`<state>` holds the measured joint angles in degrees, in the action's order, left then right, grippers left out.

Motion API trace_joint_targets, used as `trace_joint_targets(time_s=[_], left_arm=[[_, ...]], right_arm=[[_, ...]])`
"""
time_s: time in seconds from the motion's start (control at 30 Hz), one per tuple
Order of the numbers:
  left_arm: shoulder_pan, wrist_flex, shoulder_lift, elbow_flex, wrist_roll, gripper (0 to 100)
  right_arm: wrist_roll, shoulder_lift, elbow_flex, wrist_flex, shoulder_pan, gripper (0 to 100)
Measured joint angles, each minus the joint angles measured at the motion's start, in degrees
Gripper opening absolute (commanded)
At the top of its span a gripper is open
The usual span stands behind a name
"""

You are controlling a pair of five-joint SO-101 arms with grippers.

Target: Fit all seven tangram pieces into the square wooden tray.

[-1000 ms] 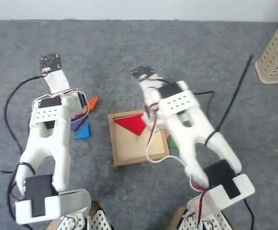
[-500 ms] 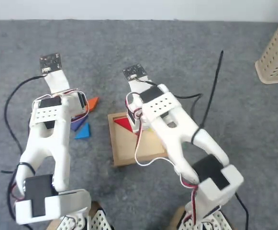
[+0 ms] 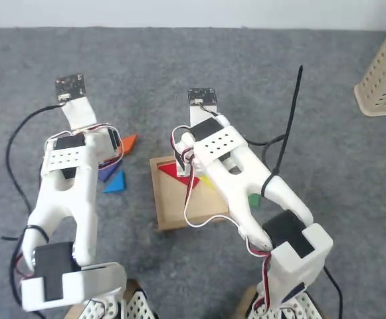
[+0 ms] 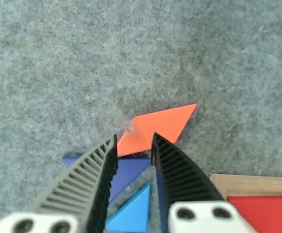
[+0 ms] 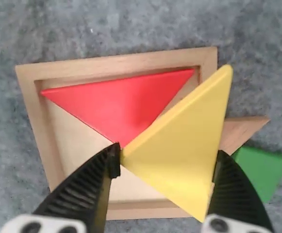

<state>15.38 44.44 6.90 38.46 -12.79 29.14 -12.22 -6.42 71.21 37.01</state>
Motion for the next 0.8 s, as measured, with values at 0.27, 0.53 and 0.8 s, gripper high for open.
trace_joint_targets(time_s=[0.27, 0.53, 0.8], left_arm=[[0.00, 0.00, 0.00, 0.00, 0.00, 11], [0.00, 0.00, 0.00, 0.00, 0.00, 11], [0.00, 0.00, 0.00, 0.00, 0.00, 11]], right_arm=[[-0.35, 0.00, 0.00, 0.00, 0.09, 30.1], [-1.05, 0.00, 0.00, 0.00, 0.09, 33.9], [-7.47, 0.18, 5.19, 8.00, -0.88, 7.7]])
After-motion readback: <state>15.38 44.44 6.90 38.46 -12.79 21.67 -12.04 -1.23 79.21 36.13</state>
